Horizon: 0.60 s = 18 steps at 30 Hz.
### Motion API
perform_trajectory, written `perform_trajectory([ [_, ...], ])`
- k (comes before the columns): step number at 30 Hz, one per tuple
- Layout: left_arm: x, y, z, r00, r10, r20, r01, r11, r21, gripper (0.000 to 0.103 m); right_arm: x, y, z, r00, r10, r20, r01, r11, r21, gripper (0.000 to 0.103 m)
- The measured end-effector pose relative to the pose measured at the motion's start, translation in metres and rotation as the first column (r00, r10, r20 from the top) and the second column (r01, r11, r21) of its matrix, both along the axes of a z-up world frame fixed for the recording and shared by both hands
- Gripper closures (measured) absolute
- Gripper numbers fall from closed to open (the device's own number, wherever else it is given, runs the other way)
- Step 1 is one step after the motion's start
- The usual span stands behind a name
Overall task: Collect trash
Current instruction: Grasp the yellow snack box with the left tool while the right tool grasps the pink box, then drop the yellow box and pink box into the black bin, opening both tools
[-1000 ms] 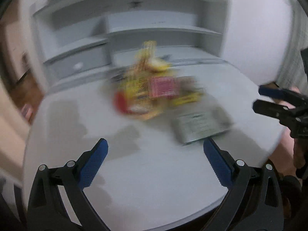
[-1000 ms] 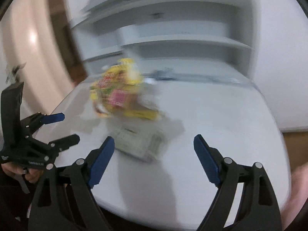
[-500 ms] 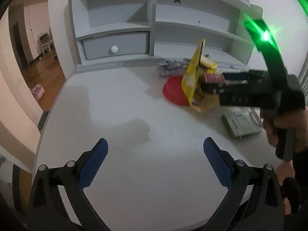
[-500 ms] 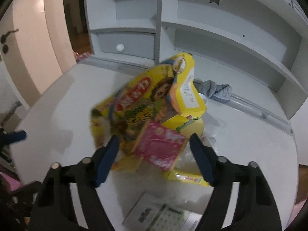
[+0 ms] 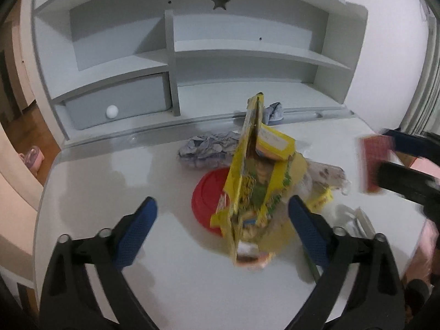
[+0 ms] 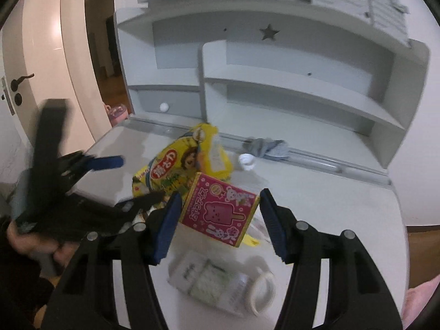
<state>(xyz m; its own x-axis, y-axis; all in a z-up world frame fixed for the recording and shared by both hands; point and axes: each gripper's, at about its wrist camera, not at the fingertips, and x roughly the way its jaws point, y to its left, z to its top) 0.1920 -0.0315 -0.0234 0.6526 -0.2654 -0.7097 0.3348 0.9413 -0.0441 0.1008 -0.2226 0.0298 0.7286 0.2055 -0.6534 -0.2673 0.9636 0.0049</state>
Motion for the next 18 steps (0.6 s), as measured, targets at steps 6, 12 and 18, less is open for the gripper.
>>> perform_trajectory([
  [6, 0.015, -0.009, -0.005, 0.999, -0.010, -0.043, 0.011, 1.000, 0.014, 0.087, -0.034, -0.048, -0.001, 0.996, -0.090, -0.001, 0.090, 0.996, 0.018, 0.045],
  [12, -0.001, -0.013, 0.034, 0.999, 0.009, 0.051, -0.007, 1.000, -0.024, 0.097, -0.078, -0.115, -0.003, 0.969, -0.248, 0.002, 0.248, 0.966, 0.072, 0.045],
  [18, -0.034, -0.072, 0.085, 0.984, -0.101, 0.149, 0.113, 0.991, -0.072, 0.097, -0.152, -0.197, -0.007, 0.887, -0.462, 0.005, 0.457, 0.879, 0.136, 0.046],
])
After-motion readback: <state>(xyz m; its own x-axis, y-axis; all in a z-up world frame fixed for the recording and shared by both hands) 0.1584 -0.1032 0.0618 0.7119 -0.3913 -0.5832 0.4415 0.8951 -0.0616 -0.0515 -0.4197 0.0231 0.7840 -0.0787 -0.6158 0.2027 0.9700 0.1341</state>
